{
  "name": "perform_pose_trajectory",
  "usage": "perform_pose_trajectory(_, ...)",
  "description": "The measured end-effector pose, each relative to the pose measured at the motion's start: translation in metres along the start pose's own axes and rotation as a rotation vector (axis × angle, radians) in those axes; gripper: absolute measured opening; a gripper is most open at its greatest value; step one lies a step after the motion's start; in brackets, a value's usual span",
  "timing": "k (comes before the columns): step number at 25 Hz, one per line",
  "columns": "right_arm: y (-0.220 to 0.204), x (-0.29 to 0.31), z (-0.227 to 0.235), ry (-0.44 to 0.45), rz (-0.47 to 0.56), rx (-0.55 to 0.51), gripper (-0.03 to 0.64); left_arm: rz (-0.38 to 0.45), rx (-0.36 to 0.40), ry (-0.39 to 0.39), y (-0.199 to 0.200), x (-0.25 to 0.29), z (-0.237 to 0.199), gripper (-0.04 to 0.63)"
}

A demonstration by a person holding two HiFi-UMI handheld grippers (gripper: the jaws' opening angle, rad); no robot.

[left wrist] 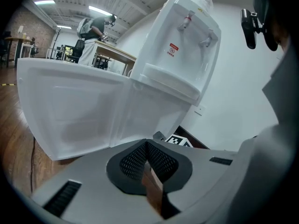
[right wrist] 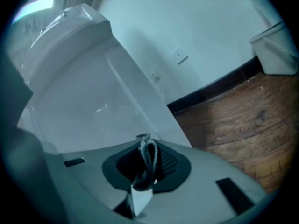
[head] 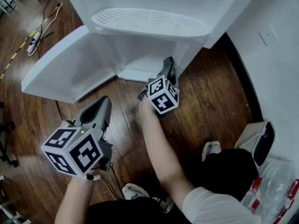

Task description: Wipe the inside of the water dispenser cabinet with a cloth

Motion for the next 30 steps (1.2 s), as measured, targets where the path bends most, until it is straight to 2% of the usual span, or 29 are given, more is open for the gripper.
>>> perform_pose_trajectory(7,-0.035,0.022,0.015,-0.029,-0.088,-0.149,0.048,-0.015,0.005,-0.001,-0.003,0.008,-0.002,-0.011)
perform_pose_trajectory(12,-0.033,0.046,-0.012,0.044,-0.078,-0.279,0.048,-0.025,-0.009,0.031,-0.008,0.005,-0.016,-0.011)
perform_pose_trajectory(16,-0.029,0.079,-0.033,0.046,-0.065,-0.339,0.048,-0.039,-0.01,0.05,-0.013,0.005,-0.022,-0.011)
perform_pose_trajectory(25,-0.029,0.124,-0.044,-0.093,-0.124,-0.45,0.046,-0.048,-0.028,0.068,-0.016,0.01,-0.031,-0.011)
perform_pose_trajectory(30,-0.02,0.123,-0.043,-0.136,-0.061,-0.496,0.046,-0.055,-0.035,0.065,-0.018,0.013,-0.033,-0.011)
Point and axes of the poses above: the fingertips, and each gripper's own axes: x forward along the fingers, z to its right, y out of its top, the point moved 2 cm from there along -x, backward along the fingers, and after that the axes turned 8 degrees about -y, right-handed, at the moved point
